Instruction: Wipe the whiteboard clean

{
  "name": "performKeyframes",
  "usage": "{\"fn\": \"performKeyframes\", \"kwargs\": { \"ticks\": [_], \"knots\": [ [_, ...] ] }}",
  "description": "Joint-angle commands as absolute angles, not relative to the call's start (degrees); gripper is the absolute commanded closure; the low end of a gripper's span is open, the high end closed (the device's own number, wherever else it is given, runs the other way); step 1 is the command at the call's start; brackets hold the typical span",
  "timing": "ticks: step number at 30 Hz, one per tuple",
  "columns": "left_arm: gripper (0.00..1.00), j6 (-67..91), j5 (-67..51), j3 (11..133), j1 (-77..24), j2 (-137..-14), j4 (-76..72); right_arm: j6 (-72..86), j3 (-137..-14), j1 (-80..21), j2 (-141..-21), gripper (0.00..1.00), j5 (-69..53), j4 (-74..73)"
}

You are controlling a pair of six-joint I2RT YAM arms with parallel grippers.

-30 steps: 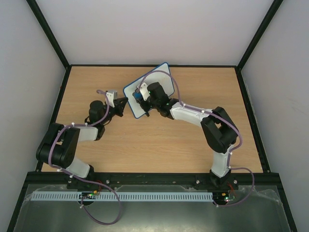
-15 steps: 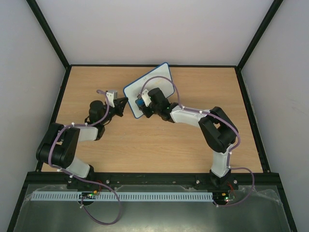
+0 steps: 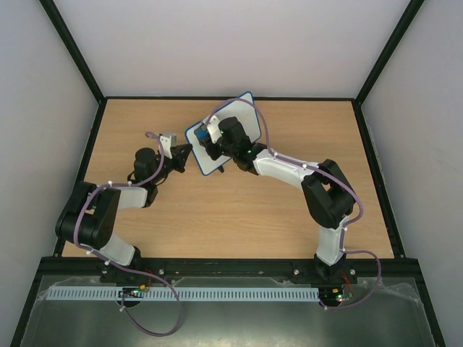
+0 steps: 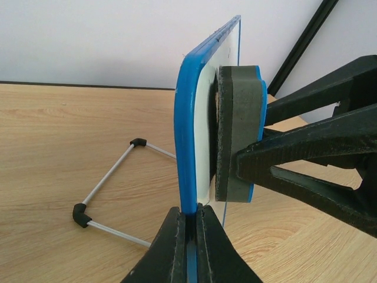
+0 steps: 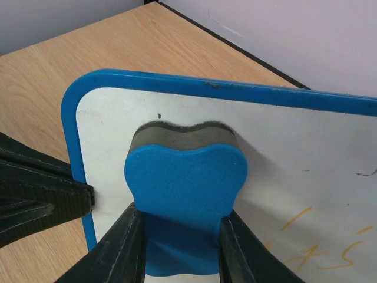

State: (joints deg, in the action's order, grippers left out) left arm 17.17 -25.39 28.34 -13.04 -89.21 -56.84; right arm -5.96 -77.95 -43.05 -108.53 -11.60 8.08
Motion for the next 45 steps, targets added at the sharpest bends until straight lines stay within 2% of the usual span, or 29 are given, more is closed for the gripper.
{"fn": "performKeyframes", "kwargs": {
  "ticks": [1, 17, 33, 45],
  "knots": [
    [0.97, 16.4, -28.4, 28.7, -13.1, -90.7, -52.2, -5.1, -77.8, -43.4, -110.6, 0.98, -11.7, 10.2],
    [0.97, 16.3, -28.8, 28.3, -12.8, -90.0, -52.4, -4.5, -69.0, -43.5, -110.9, 0.98, -12.2, 11.3],
    [0.97, 16.3, -29.6, 28.6, -12.8, -90.5, -52.4, -7.5, -85.5, -43.5, -113.7, 0.98, -10.2, 8.0],
    [0.97, 16.3, -29.8, 28.8, -12.6, -90.4, -52.0, -7.4, -75.4, -43.5, -114.8, 0.98, -12.8, 7.7]
  ]
}}
